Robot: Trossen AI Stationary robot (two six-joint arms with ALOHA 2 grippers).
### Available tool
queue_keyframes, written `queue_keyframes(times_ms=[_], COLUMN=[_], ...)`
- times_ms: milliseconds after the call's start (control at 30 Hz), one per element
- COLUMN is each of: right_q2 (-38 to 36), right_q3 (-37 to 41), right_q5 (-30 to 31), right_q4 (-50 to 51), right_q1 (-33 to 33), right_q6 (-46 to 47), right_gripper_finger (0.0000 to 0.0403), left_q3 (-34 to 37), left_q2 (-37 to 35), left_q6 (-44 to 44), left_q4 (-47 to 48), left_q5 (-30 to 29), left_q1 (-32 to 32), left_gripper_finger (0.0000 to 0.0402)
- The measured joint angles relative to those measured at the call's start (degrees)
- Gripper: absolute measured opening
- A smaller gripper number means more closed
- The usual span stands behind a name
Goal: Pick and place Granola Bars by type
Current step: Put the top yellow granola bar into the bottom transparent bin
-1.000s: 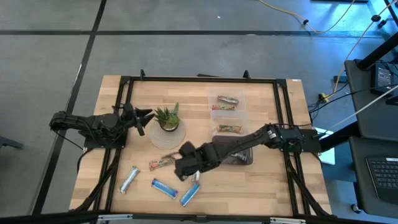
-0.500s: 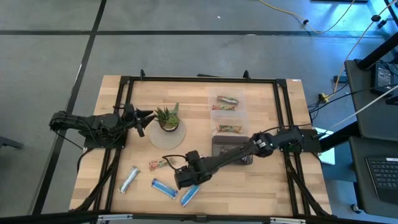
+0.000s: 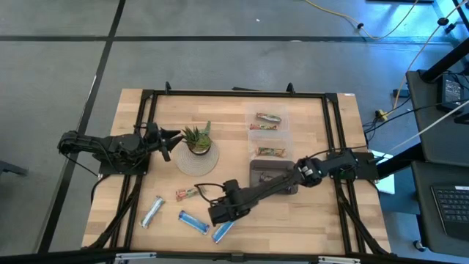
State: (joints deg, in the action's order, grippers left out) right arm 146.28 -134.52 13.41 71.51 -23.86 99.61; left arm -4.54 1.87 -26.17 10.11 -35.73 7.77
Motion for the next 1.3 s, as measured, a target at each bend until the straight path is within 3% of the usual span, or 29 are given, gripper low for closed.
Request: queue_keyframes(times_ms=[133,333,1000,1300], right_q2=[0.0,1.7,3.1,3.2], right_q3=[0.0,-0.1,-0.2,-0.1], right_q5=[-1.3,-1.0,-1.5,-2.7], right_q4=[3.2,-1.0,-1.1,0.2], right_q1=[-0.1,0.2,0.3,0.4], right_q6=[2.3,2.0,0.6,-0.8], right_gripper_finger=[0.0239,0.0239,0.0236,0.0145], left_q3=[0.0,0.0,0.0,0.0], left_q2=[0.0,0.0,0.9,0.9], left_q6=[1.6,2.1,1.9,1.9], left_q4=[0.0,0.0,0.0,0.0], left_q5=[0.0,0.0,1.4,1.4], left_q1=[0.0,0.0,0.0,0.0], left_gripper_finger=[0.0157,0.0157,0.0157,0.0157])
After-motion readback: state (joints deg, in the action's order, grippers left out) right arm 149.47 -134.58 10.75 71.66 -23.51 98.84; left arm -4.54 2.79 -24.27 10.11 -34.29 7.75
